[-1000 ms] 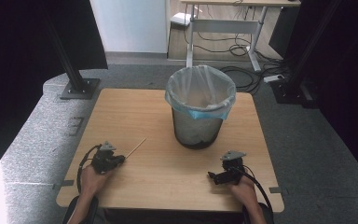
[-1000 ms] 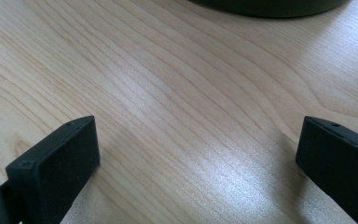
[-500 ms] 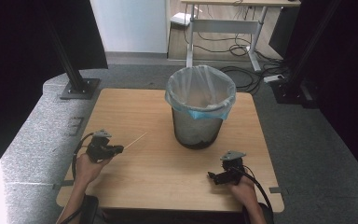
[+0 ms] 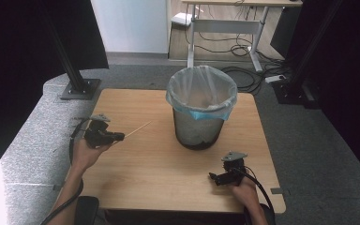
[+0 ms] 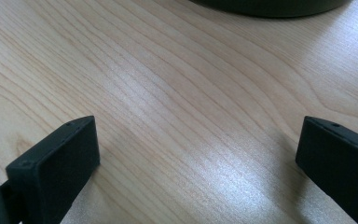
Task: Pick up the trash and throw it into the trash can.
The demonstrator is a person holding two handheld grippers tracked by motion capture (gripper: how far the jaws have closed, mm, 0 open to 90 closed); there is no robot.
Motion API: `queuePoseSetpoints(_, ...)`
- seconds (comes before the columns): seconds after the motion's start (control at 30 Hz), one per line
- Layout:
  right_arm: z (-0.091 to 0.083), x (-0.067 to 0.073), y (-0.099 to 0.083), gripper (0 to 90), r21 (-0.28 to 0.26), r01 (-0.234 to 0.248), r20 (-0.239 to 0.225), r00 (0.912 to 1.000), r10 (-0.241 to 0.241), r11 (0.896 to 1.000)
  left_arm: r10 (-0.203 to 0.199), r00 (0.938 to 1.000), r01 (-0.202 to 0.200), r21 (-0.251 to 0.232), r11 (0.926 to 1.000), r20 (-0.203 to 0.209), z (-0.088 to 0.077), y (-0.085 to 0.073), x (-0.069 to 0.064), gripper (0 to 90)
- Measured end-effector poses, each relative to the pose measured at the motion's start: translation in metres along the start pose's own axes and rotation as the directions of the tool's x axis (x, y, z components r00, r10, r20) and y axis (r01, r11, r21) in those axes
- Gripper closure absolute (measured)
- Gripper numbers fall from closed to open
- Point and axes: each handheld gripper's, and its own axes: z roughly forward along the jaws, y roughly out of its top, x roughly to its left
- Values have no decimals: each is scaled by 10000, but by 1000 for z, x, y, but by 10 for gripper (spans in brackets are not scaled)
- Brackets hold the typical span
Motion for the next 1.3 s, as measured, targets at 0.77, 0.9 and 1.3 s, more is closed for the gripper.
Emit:
queuePoseSetpoints(0.77, 0, 0, 0, 0, 11, 36, 11, 10000, -37, 10000, 539, 9985, -539, -90, 9985, -56, -61, 98, -12, 862)
queuePoseSetpoints(0.9, 0, 0, 0, 0, 24, 18, 9, 10000, -18, 10000, 753, 9970, -756, -146, 9970, -180, -76, 120, -19, 862)
queuePoseSetpoints(1.3, 0, 0, 0, 0, 22, 22, 10, 10000, -22, 10000, 1589, 9871, -1581, -348, 9868, 212, -85, 192, -52, 862)
